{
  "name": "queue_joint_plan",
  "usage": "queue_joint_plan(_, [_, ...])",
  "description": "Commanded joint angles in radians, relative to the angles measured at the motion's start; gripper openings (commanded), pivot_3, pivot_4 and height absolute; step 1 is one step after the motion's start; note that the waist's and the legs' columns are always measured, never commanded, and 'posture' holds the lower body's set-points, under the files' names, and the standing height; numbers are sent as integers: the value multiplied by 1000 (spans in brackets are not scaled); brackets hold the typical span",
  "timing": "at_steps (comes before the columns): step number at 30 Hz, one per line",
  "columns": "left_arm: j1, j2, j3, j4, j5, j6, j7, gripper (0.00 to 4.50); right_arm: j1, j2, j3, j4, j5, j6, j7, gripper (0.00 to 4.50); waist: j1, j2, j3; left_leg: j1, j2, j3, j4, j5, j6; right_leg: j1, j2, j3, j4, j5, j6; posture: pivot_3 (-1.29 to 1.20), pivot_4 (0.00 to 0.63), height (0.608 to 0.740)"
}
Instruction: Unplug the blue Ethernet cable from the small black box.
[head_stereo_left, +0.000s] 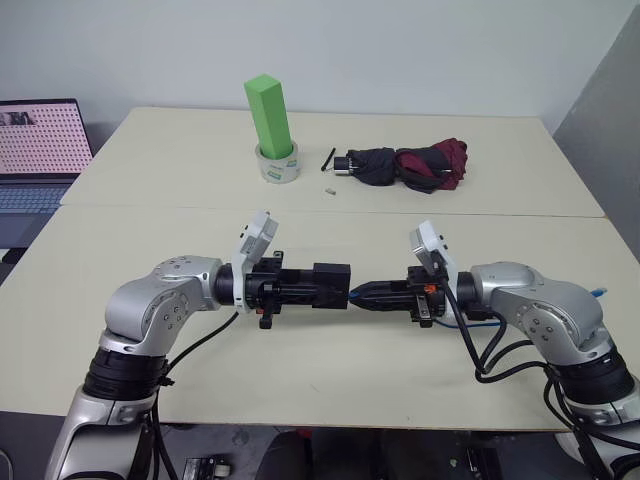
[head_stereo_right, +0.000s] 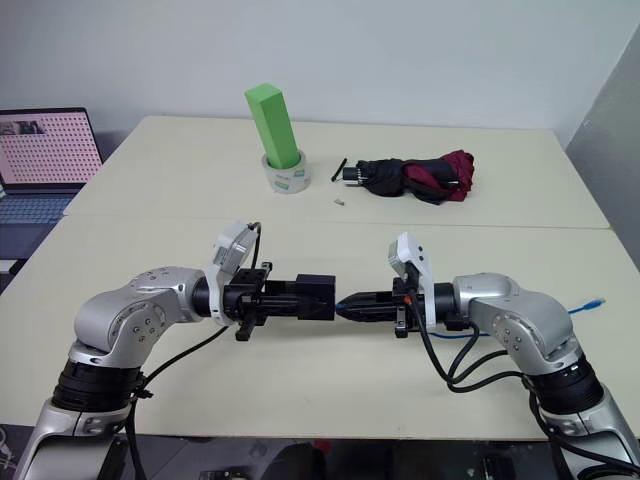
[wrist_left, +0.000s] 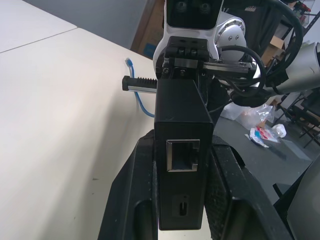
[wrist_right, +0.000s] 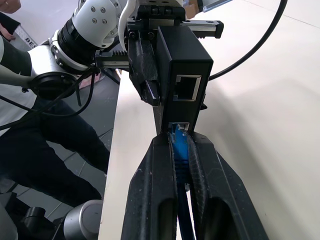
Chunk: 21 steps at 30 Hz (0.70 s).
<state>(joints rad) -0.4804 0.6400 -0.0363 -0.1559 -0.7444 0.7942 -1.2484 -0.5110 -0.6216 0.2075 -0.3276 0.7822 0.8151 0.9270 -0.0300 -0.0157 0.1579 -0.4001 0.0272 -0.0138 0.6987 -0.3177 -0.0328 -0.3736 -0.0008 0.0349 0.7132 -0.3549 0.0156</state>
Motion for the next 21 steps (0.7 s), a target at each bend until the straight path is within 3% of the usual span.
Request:
queue_joint_plan(1, [-3, 12, 9, -40, -11, -21, -15, 785, -22, -1, -23, 0, -26, -4, 2, 39, 0, 0, 0, 0, 0, 0, 0, 0, 0, 0, 0, 0, 0, 0, 0, 0, 150, 740])
queue_joint_plan(15, [58, 89, -38, -28, 143, -205, -55, 785, 13, -69, -41, 47, -118, -45, 51, 25, 1, 0, 0, 0, 0, 0, 0, 0, 0, 0, 0, 0, 0, 0, 0, 0, 150, 740])
queue_joint_plan(21, [65, 48, -10, 24, 212, -282, 56, 785, -76, 102, 5, 375, -502, -369, -289, 24, -2, 0, 0, 0, 0, 1, -1, 0, 0, 0, 0, 1, 0, 0, 0, 0, 150, 740])
